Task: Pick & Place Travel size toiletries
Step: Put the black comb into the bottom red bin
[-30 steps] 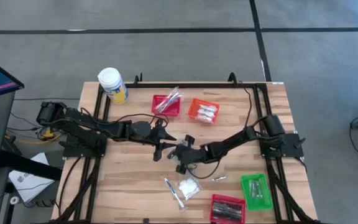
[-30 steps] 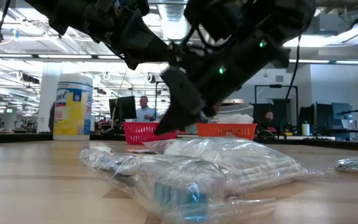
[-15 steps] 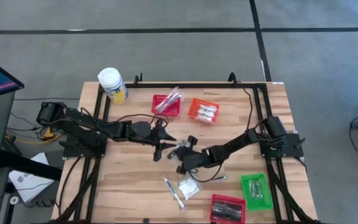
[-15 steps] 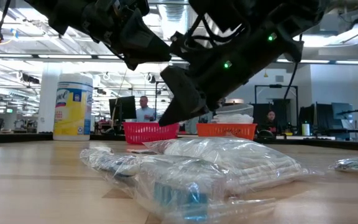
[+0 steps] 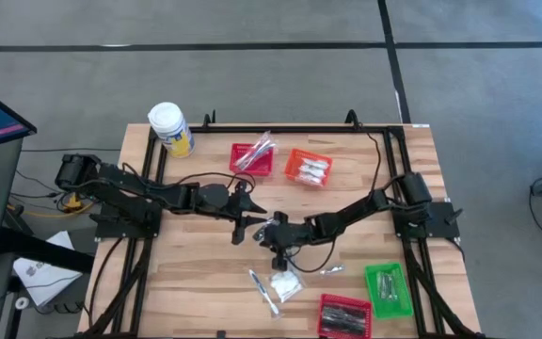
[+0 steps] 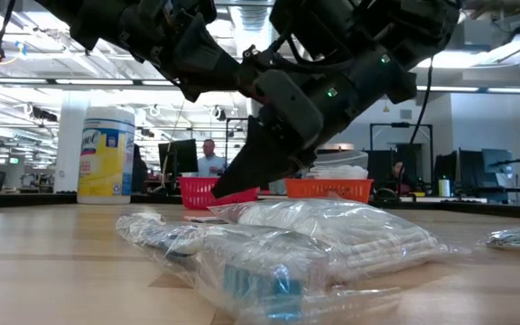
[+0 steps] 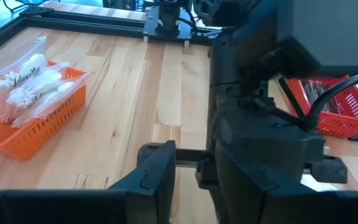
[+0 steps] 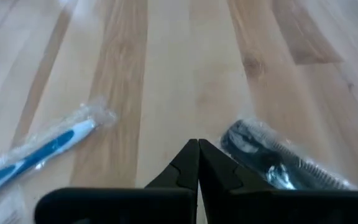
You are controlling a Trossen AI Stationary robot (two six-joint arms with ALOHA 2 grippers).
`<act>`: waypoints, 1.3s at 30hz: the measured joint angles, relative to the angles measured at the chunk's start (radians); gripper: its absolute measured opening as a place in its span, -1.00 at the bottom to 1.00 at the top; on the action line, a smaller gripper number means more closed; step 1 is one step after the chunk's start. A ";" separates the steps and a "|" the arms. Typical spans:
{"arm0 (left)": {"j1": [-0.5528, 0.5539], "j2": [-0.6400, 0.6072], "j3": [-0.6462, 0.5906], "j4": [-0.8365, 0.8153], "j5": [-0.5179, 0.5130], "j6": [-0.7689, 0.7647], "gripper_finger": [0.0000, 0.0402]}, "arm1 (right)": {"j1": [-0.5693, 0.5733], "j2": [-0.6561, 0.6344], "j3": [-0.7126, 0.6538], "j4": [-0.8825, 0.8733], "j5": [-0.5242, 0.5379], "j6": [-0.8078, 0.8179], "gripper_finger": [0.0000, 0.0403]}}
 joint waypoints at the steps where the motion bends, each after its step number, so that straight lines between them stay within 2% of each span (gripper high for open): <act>1: 0.000 0.000 0.000 0.000 0.000 0.000 -0.46 | 0.003 0.000 0.000 0.010 0.008 0.000 -1.00; 13: 0.000 0.000 0.000 0.000 0.000 0.001 -0.46 | -0.015 0.006 0.012 -0.015 0.045 0.067 -1.00; 19: 0.001 0.000 0.000 0.001 -0.001 0.000 -0.46 | -0.012 0.006 0.039 -0.066 0.146 0.082 -1.00; 23: 0.000 -0.001 0.000 0.000 0.000 0.000 -0.46 | -0.003 0.006 0.039 -0.093 0.265 0.099 -1.00; 27: 0.000 -0.001 0.000 0.000 0.000 0.000 -0.46 | -0.023 0.006 0.039 -0.195 0.349 0.169 -1.00; 34: 0.001 -0.001 0.000 0.000 0.000 0.000 -0.46 | -0.068 0.007 0.039 -0.282 0.350 0.234 -1.00; 39: 0.000 -0.001 0.000 0.000 0.000 0.000 -0.46 | -0.063 0.003 0.044 -0.393 0.356 0.340 -1.00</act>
